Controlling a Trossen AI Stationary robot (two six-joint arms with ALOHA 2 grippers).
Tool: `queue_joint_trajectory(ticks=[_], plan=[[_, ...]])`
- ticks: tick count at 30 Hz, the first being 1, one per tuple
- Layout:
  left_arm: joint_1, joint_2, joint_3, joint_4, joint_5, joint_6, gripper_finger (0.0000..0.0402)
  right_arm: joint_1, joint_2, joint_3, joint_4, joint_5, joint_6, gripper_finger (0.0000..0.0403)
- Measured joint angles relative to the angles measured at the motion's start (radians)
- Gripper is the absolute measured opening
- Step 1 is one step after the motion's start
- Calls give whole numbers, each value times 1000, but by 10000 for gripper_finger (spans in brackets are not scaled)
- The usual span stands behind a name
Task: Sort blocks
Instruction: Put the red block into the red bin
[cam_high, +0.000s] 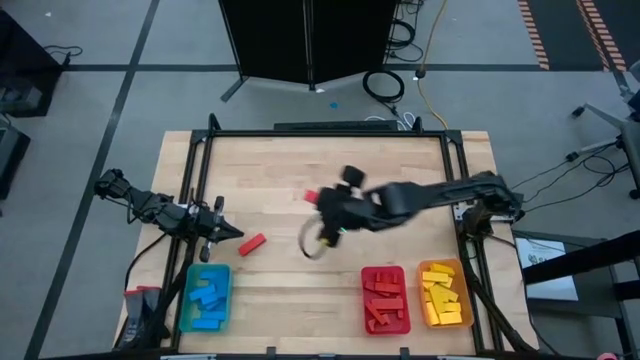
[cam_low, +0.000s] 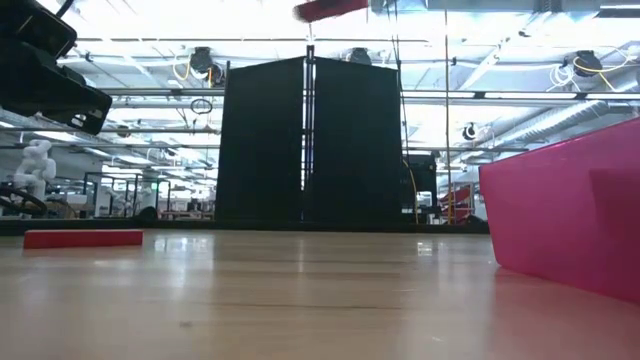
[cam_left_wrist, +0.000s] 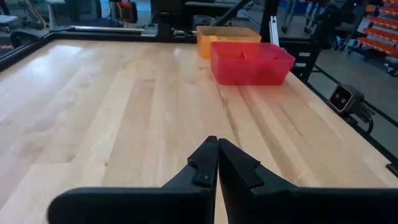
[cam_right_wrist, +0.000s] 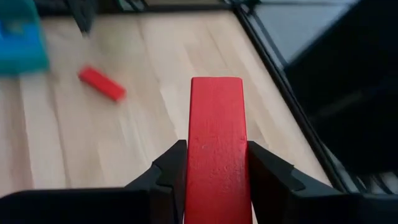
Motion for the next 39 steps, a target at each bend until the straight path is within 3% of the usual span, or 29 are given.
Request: queue_joint_trajectory(ticks=[3,8,12,20,25,32,39], plan=[[0,0,0,3,-1,0,17,89,-61,1,-227,85,174,114],[0,1,-1,7,-4,0,17,271,-105,1,-588,154,599,114],[0,1,-1,9,-9,0,17,402,-127,-66,-560,207,801,114],[0,1,-1,10,-26,0,17,557,-121,-329,-506,197,1354,114],[0,1,-1,10,-53,0,17,615,-114,-505,-444,99,1663,114],[0,1,-1,10,-61,0,17,642,-78,-644,-239,34,1749,114],[0,1,-1,10,-61,-1,17,641,6,-660,-61,38,1733,114]])
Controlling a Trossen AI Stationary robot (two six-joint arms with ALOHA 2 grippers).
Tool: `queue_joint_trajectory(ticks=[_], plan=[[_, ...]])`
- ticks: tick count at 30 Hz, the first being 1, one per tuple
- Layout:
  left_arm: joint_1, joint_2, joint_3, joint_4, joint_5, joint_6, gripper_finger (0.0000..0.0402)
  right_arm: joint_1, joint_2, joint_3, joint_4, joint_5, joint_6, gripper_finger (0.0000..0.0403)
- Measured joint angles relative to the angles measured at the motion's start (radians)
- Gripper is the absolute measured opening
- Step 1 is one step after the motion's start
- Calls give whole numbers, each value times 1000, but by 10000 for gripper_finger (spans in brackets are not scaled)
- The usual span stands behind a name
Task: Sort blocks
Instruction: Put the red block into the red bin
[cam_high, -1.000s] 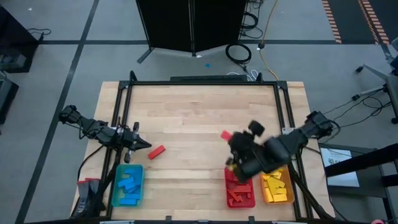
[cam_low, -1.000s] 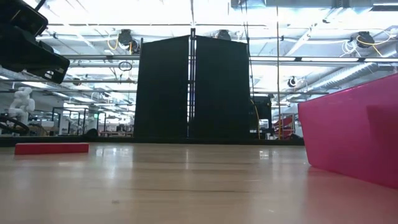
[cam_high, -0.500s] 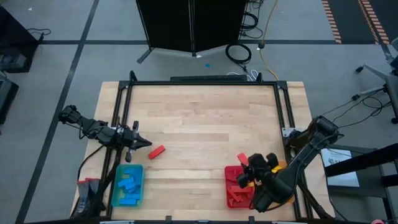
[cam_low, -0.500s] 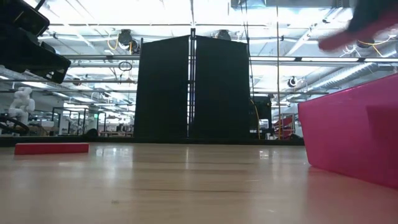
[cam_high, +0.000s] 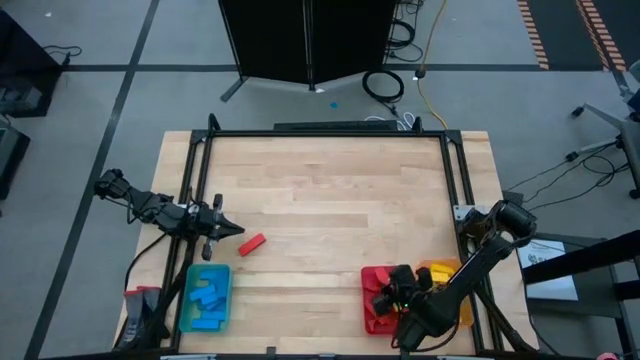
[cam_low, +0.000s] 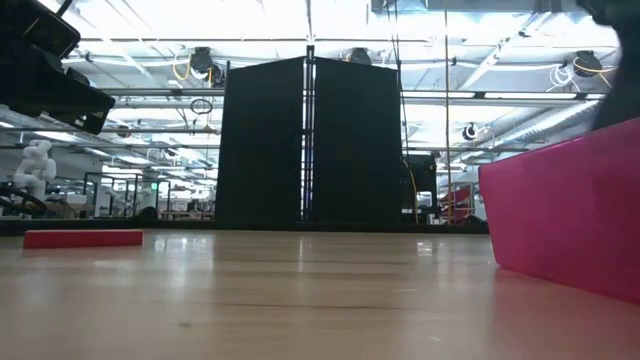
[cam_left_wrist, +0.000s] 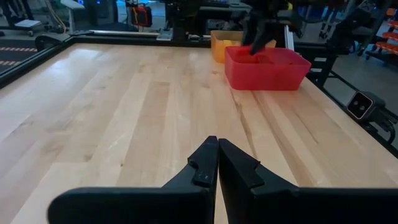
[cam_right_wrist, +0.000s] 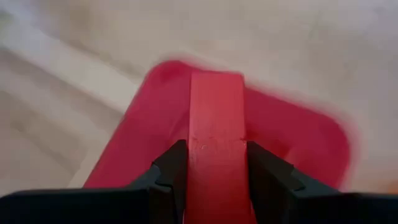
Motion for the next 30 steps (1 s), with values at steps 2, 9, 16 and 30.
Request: queue_joint_trajectory(ticks=[2,9,16,30], plan=[[0,0,0,0,0,0,17,0,20,1,50,-14,-5,114],[0,0,0,0,-7,0,17,0,70,1,145,17,-17,114],[0,0,0,-1,-26,1,17,-3,85,0,179,56,-37,135],[0,1,0,-1,-42,-56,17,-4,60,93,93,-13,-103,313]])
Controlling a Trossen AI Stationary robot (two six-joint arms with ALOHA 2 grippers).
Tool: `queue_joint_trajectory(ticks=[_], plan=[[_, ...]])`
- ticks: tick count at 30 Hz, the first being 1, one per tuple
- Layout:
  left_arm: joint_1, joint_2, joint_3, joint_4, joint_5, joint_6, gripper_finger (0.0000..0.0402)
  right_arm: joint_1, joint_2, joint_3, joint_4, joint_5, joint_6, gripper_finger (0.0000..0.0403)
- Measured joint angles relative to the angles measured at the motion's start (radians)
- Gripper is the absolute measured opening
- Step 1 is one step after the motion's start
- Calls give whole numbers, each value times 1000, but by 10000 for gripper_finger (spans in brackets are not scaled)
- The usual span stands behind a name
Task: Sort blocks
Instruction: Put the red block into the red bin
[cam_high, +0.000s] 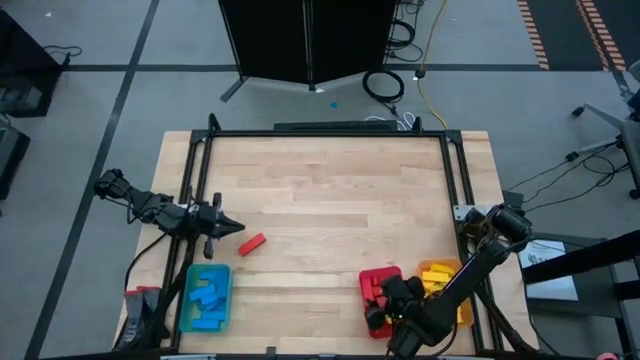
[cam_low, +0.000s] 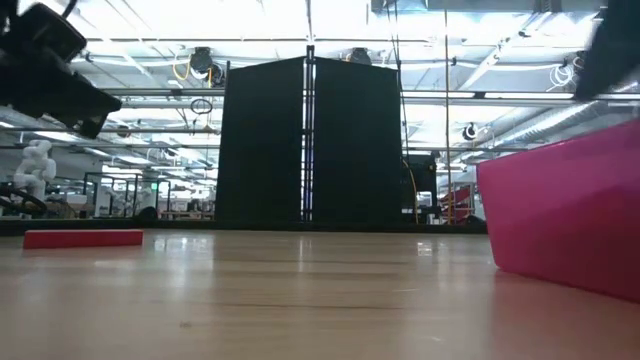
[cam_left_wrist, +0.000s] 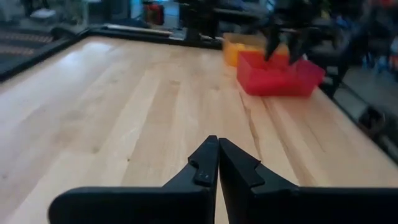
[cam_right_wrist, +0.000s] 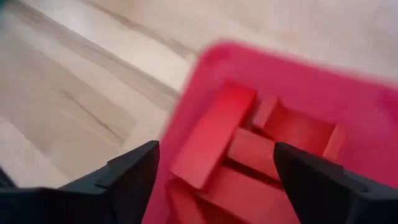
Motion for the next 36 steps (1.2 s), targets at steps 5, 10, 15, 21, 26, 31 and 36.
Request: queue_joint_trajectory(ticks=[5,10,15,21,26,31,36], plan=[[0,0,-1,7,-86,-273,17,-13,-34,111,-162,91,-72,297],[0,1,1,-10,-96,-352,17,-82,-55,186,-285,130,-225,293],[1,6,1,-11,-99,-352,17,-231,-57,242,-236,238,-555,292],[1,22,2,-13,-106,-354,17,-461,-58,257,156,244,-1234,292],[1,24,2,-13,-106,-355,17,-632,-40,257,636,-96,-1646,292],[1,33,2,-13,-107,-354,17,-734,-6,258,840,-279,-1759,292],[1,35,2,-13,-108,-354,17,-785,81,256,923,-374,-1815,292]])
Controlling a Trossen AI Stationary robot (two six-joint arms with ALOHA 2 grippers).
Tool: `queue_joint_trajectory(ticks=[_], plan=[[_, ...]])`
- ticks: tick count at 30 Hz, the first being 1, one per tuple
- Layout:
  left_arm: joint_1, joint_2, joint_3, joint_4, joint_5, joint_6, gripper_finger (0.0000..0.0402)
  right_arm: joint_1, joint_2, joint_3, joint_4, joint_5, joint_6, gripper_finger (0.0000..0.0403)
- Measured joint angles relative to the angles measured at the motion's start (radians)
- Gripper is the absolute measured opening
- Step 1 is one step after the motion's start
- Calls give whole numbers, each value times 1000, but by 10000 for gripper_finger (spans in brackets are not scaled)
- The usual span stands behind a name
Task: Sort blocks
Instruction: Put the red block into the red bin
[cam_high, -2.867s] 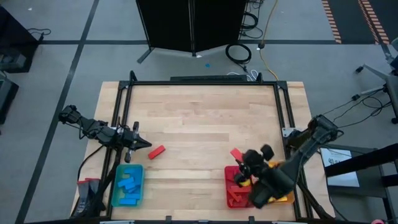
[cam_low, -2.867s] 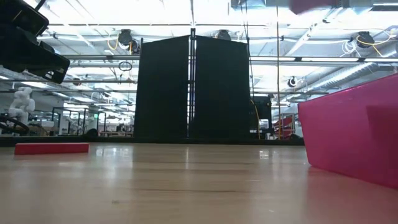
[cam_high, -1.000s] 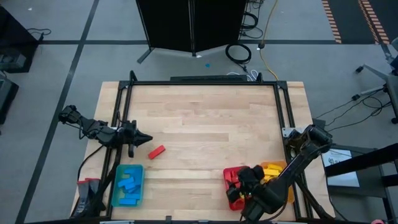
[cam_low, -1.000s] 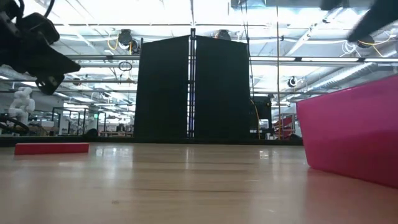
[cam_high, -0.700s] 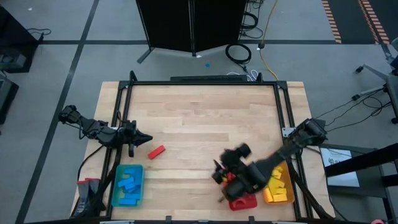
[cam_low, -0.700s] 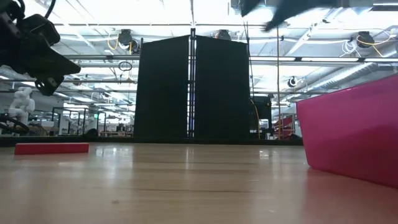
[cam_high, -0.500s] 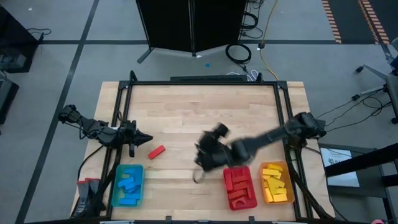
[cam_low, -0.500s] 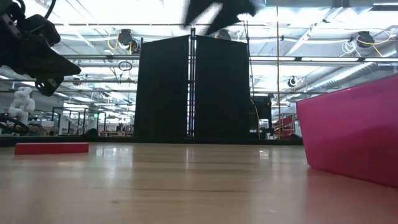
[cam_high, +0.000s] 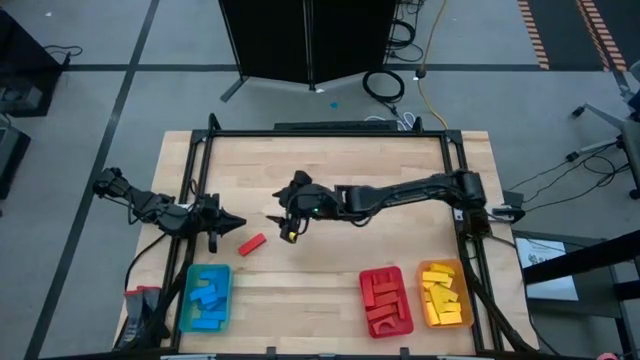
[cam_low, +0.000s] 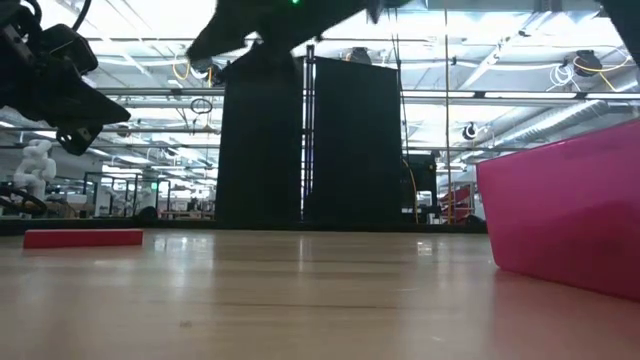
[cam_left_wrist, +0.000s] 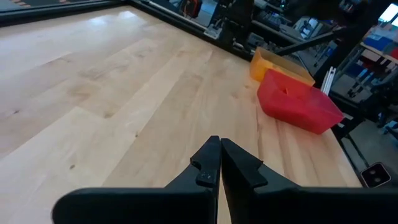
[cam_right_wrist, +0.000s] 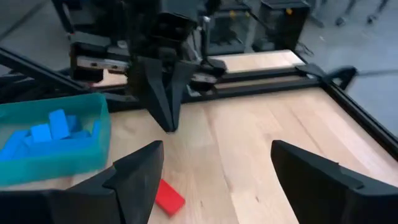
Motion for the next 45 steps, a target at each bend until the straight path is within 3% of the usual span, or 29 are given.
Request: queue_joint_trajectory(ticks=[6,12,19,26,36,41,45], plan=[[0,4,0,0,0,-1,17,-7,119,1,194,-84,-73,292],[0,4,0,0,-1,-1,17,-7,221,1,264,-140,-158,292],[0,5,0,0,-2,0,17,-21,310,1,368,-277,-265,292],[0,12,0,0,-4,0,17,-56,340,2,410,-293,-320,292],[0,26,0,0,-6,-1,17,-77,397,12,424,-398,-351,284],[0,46,0,0,-9,0,17,-76,480,141,418,-447,-365,274],[0,65,-1,0,-9,-6,17,-76,570,315,285,-483,-384,270]])
